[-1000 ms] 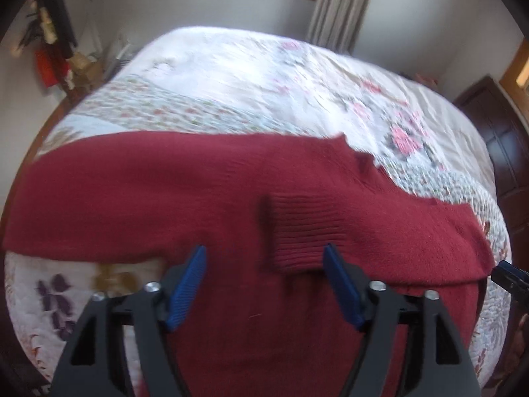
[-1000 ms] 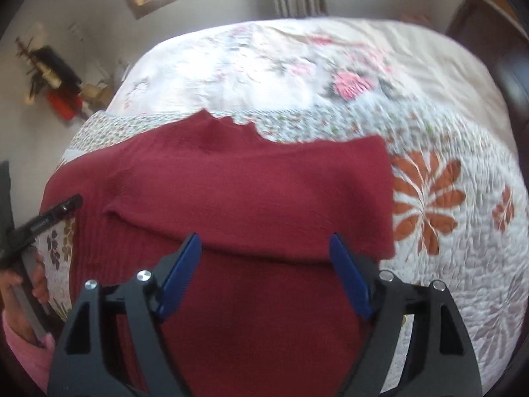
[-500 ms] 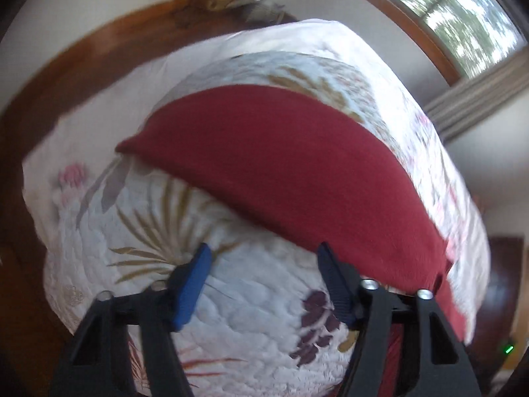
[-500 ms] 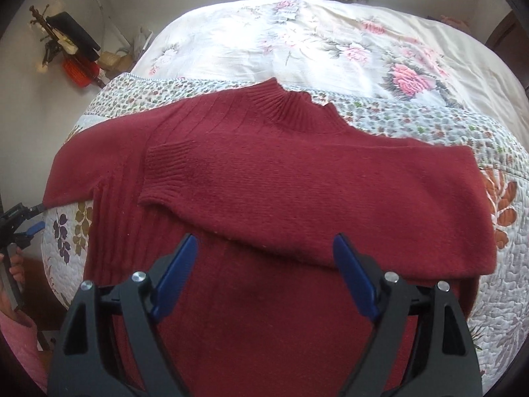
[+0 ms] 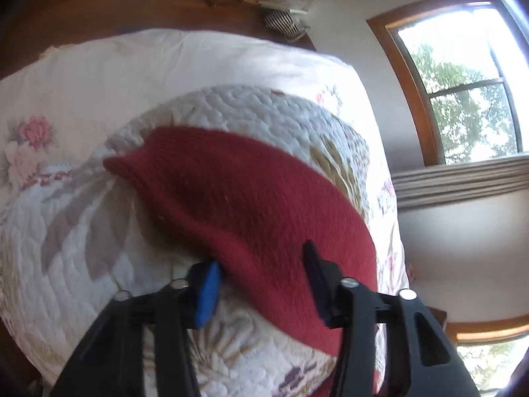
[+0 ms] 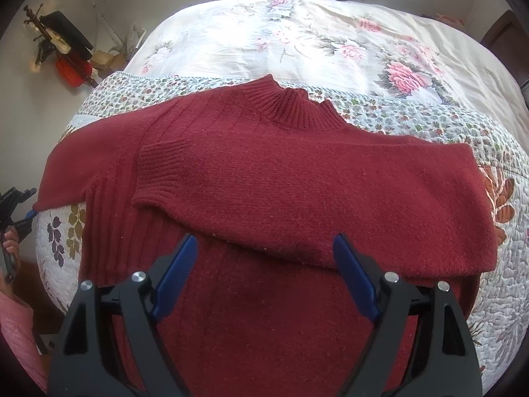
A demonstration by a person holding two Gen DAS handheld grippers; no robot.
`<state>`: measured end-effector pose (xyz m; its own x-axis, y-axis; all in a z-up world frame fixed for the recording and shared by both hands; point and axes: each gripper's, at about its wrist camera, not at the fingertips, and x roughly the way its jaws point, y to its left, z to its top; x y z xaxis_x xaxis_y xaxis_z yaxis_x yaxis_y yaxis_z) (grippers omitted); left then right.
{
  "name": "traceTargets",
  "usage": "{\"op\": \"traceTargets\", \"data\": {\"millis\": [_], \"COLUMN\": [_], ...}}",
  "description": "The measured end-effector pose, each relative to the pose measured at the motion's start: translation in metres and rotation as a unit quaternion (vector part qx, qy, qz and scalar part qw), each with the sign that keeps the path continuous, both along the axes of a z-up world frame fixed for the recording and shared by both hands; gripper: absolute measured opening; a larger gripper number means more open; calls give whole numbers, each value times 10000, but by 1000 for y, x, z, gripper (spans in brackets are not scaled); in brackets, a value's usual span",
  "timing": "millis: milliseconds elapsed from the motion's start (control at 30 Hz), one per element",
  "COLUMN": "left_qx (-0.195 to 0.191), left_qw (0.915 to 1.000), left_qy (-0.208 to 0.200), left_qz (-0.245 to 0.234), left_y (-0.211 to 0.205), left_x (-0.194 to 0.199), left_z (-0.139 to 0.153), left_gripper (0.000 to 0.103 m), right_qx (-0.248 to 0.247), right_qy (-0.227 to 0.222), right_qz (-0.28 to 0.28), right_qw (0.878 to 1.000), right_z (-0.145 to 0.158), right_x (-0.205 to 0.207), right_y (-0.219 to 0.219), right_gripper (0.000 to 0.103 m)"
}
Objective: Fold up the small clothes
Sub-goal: 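Fold the held sleeve across the sweater body with the left tool, release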
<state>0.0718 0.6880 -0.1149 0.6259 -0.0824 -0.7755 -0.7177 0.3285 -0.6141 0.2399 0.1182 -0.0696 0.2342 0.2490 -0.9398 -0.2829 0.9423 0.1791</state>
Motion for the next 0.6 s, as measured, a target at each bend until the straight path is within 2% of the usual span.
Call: {"op": "traceTargets", "data": {"millis": [100, 133, 267, 433, 533, 600], "left_qx": [-31, 12, 406, 1123, 1763, 2046], "left_qw": [9998, 9997, 9982, 9927, 9838, 9780], "left_qy": [11, 69, 367, 409, 308, 187], "left_qz": [187, 224, 234, 138, -115, -348], "left_y": [9, 12, 7, -11, -33, -53], "left_x": [1, 2, 7, 11, 25, 30], "left_z": [-6, -8, -4, 18, 40, 54], "left_gripper": [30, 21, 9, 6, 6, 6], "right_qx": [-6, -12, -2, 15, 24, 34], "right_qy": [20, 31, 79, 78, 68, 61], "right_qz": [-24, -31, -64, -66, -77, -99], "right_qw": [10000, 10000, 9999, 9999, 9999, 9999], "right_z": [-2, -3, -7, -6, -5, -4], "right_x": [-1, -1, -1, -2, -3, -4], "right_y": [-4, -5, -10, -15, -20, -24], "right_gripper": [83, 83, 83, 83, 83, 83]}}
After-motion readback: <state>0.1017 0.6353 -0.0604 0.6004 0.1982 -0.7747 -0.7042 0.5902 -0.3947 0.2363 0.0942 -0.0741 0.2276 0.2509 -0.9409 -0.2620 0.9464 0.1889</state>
